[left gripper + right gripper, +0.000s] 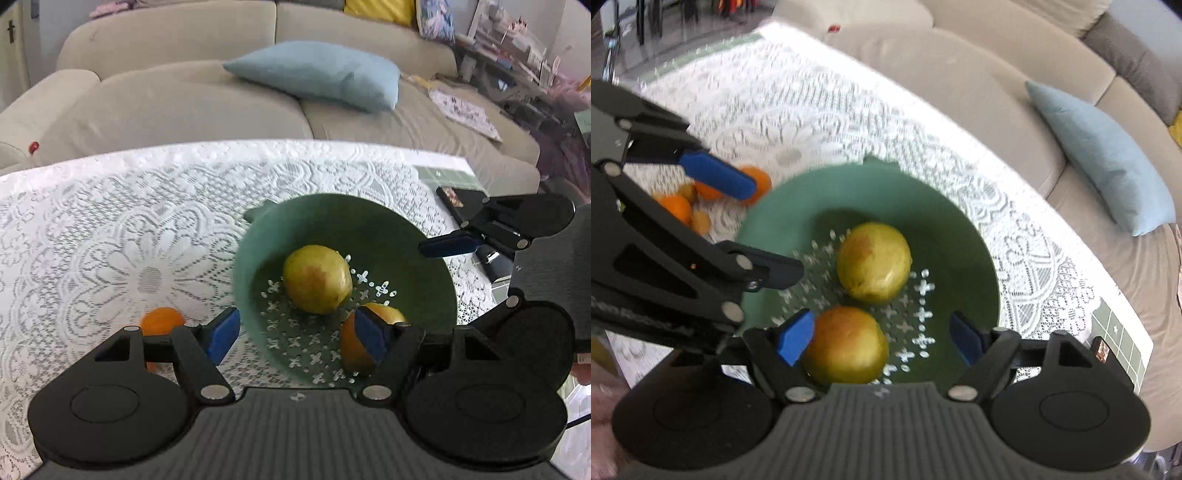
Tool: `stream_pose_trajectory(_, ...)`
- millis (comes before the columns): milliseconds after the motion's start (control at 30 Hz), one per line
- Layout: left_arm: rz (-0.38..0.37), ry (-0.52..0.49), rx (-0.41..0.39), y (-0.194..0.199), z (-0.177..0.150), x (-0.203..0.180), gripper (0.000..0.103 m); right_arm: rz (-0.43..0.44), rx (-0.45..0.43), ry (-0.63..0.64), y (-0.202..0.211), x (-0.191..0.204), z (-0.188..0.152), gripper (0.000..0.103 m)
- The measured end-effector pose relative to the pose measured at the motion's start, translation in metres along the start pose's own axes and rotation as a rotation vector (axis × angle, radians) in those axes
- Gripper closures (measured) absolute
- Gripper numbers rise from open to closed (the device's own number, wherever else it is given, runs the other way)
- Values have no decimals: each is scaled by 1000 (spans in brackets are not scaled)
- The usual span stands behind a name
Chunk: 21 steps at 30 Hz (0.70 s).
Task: Organize fruits
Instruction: 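Withdraw both tools from the colander back toward the fruit pile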
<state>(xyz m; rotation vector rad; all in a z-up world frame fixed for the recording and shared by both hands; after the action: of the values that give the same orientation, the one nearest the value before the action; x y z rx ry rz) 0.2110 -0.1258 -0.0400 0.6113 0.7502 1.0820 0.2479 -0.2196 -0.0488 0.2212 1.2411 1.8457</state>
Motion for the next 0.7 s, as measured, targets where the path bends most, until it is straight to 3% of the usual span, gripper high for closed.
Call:
stream_pose_trajectory(133, -2, 24, -64, 26, -9, 14, 20, -8, -63, -48, 13, 15, 4, 24)
stream_pose_trajectory(433, 27, 47, -162, 74, -32, 46, 20, 74, -205, -215, 45, 61, 9, 23)
stream_pose_trajectory(700, 59, 90, -226, 97, -54, 74, 20, 5, -321, -321, 59, 94, 11, 22)
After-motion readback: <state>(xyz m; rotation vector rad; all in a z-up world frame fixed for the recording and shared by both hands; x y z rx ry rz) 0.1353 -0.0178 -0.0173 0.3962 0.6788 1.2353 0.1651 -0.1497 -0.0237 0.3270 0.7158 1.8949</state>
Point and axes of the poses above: each gripper's, at about its wrist camera, not at the fingertips, and y roughly against the way its jaws point, x to its left, z to its top, the point moved 8 cm from there along -y, roughly the way its jaws point, and after that the axes turned 8 degrees about -z, right-handed, at the moved point
